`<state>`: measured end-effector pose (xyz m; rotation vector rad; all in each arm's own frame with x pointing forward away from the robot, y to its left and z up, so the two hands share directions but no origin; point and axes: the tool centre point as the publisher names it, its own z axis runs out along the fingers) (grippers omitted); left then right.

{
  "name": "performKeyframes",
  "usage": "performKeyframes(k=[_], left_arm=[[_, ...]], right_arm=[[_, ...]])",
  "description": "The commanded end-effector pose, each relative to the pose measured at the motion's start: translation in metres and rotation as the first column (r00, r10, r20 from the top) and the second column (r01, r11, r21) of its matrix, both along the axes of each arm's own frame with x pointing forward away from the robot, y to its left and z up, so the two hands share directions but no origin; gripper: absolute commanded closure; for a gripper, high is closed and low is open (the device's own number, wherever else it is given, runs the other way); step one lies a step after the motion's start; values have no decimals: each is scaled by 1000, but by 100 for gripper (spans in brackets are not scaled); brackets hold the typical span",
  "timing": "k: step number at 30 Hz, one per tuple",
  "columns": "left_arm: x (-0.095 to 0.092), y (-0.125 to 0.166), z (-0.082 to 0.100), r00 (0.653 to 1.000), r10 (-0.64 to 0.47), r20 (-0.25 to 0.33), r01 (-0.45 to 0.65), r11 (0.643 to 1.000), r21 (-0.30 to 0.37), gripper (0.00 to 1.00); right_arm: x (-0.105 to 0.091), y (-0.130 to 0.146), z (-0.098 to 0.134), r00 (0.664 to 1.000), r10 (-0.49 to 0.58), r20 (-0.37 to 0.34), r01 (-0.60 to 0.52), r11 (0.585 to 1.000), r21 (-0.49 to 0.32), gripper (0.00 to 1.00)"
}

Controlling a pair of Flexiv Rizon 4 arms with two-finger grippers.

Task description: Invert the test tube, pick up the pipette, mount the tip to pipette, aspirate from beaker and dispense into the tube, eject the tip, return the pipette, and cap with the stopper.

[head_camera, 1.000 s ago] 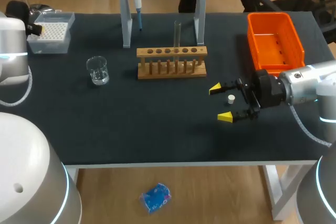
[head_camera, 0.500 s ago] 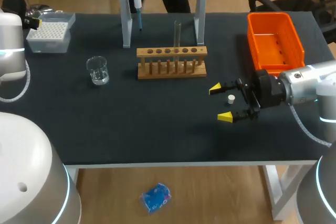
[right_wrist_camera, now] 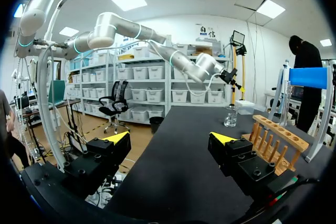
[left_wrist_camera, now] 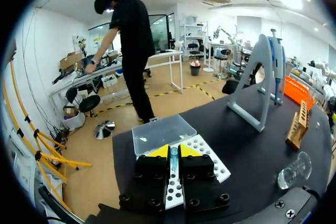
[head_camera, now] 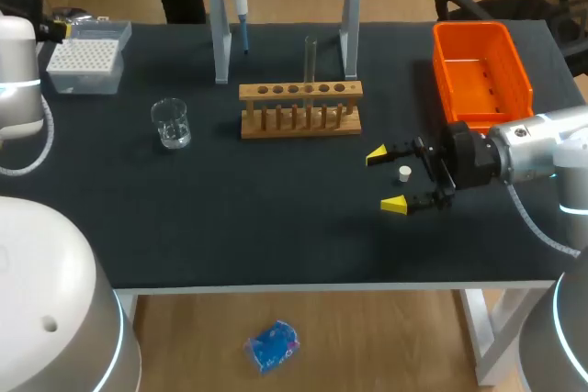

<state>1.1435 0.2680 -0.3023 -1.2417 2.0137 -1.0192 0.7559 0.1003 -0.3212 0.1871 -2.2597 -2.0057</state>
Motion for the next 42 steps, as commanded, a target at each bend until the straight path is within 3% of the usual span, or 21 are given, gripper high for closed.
performKeyframes(k=[1,9,16,22,24,27,35,37,42], left_arm=[[-14,-6,15,1000,-5,6,5,1000,12,100],[-45,-33,51,993,-116,7,115,993,32,100],[-99,-87,92,960,-279,0,279,960,30,100],[-147,-147,110,903,-427,-34,429,902,54,100],[-164,-170,112,877,-478,-58,481,874,66,100],[-186,-202,113,844,-532,-64,535,845,28,100],[-240,-281,103,766,-638,-82,641,767,24,100],[-247,-295,98,756,-650,-79,654,755,50,100],[-256,-319,98,743,-667,-47,668,744,-10,100]], right_arm=[[-1,0,0,1000,-2,1,2,1000,-1,0],[-1,0,0,1000,-2,1,2,1000,-1,0],[-1,0,0,1000,-2,1,2,1000,-1,0],[-1,0,0,1000,-2,1,2,1000,-1,0],[-1,0,0,1000,-2,1,2,1000,-1,0],[-1,0,0,1000,-2,1,2,1000,-1,0],[-1,0,0,1000,-2,1,2,1000,-1,0],[-1,0,0,1000,-2,1,2,1000,-1,0],[-1,0,0,1000,-2,1,2,1000,-1,0]])
